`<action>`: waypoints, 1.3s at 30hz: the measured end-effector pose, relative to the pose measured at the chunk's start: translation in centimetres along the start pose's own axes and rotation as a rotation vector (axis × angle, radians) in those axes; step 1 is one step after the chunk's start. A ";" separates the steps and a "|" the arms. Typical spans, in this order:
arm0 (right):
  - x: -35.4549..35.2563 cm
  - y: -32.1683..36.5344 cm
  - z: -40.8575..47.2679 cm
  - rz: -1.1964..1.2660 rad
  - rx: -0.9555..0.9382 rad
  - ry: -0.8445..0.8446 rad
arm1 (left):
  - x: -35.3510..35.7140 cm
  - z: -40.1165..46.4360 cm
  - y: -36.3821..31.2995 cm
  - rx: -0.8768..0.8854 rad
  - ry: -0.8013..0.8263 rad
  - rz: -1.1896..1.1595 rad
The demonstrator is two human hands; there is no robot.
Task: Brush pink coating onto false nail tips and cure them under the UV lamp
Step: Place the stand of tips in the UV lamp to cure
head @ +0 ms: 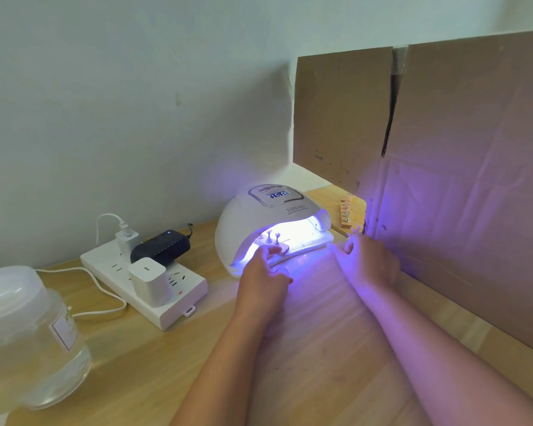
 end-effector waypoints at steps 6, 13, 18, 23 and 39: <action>0.1 -0.1 0.1 -0.121 -0.015 0.020 | -0.2 -0.2 -0.1 -0.033 -0.006 0.013; -0.5 2.9 -2.2 0.099 -0.405 0.043 | -0.2 -0.1 -0.1 -0.039 -0.005 0.007; 1.2 6.0 -2.5 0.205 -0.364 0.160 | -0.2 -0.3 -0.2 -0.002 -0.046 0.024; 2.4 5.8 -0.4 0.261 -0.094 0.095 | -0.4 -0.2 0.0 0.011 -0.116 0.025; -0.6 7.4 -2.0 0.118 -0.449 0.010 | -2.9 -1.4 -2.4 0.287 -0.606 -0.243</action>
Point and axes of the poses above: each hand's wrist, its own z-axis towards the middle knuckle, its own x-axis out of the palm, y = z × x, the point moved 3 cm from there along z, towards the middle knuckle, and after that the axes turned 4 degrees about -y, right-handed, at the moved point
